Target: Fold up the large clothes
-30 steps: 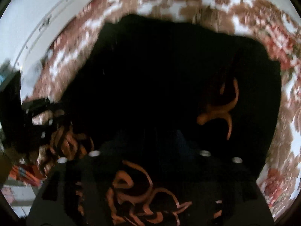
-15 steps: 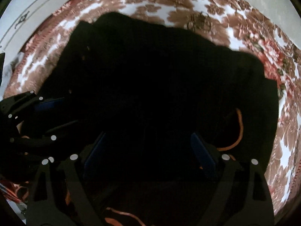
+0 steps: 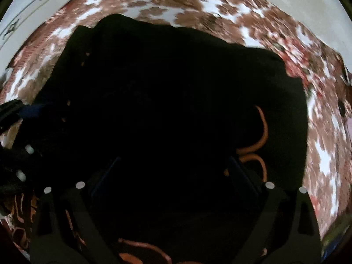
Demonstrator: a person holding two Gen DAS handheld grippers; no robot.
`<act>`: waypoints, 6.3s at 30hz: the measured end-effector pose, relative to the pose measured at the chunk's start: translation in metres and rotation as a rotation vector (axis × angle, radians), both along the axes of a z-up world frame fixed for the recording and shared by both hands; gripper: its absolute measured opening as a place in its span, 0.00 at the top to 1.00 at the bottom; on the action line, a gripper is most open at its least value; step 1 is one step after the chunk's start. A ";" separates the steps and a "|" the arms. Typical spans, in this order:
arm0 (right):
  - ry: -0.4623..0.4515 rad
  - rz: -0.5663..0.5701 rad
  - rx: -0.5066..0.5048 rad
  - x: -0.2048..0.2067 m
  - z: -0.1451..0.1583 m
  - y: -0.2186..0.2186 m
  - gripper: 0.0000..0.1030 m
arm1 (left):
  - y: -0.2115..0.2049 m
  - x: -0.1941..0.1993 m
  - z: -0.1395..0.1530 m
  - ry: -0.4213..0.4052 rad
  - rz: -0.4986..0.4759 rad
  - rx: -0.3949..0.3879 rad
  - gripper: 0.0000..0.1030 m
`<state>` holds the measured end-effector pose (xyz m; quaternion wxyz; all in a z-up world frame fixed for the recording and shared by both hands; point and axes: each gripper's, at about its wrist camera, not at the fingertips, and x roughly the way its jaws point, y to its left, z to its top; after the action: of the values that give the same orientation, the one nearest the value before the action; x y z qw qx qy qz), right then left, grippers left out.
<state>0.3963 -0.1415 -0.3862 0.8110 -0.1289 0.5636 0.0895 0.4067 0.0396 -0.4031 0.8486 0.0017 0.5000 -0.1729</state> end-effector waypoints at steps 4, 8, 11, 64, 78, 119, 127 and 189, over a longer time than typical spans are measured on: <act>0.050 -0.065 -0.035 -0.006 -0.024 -0.005 0.07 | -0.007 0.000 -0.031 0.027 -0.036 0.132 0.35; 0.047 -0.107 -0.010 -0.009 -0.042 -0.009 0.05 | -0.005 -0.004 -0.046 0.020 -0.037 0.124 0.30; 0.052 -0.140 0.020 -0.009 -0.044 -0.013 0.05 | -0.003 -0.003 -0.044 0.021 -0.039 0.113 0.29; 0.351 -0.394 0.262 -0.333 -0.021 -0.198 0.39 | 0.114 -0.330 -0.021 0.372 0.344 -0.089 0.67; 0.377 -0.341 0.262 -0.304 -0.019 -0.176 0.81 | 0.104 -0.316 -0.032 0.381 0.309 -0.166 0.72; 0.027 -0.042 0.303 -0.022 0.195 -0.167 0.91 | 0.054 -0.037 0.177 0.057 0.203 -0.389 0.91; 0.022 -0.153 0.305 0.095 0.170 -0.178 0.91 | 0.063 0.091 0.159 0.078 0.225 -0.364 0.91; -0.100 0.183 -0.150 0.249 -0.019 -0.174 0.63 | 0.103 0.245 -0.003 0.148 0.102 -0.013 0.37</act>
<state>0.6456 -0.3158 -0.4049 0.8147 -0.2443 0.5134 0.1142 0.6516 0.1422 -0.4062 0.8171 -0.0419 0.5596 -0.1321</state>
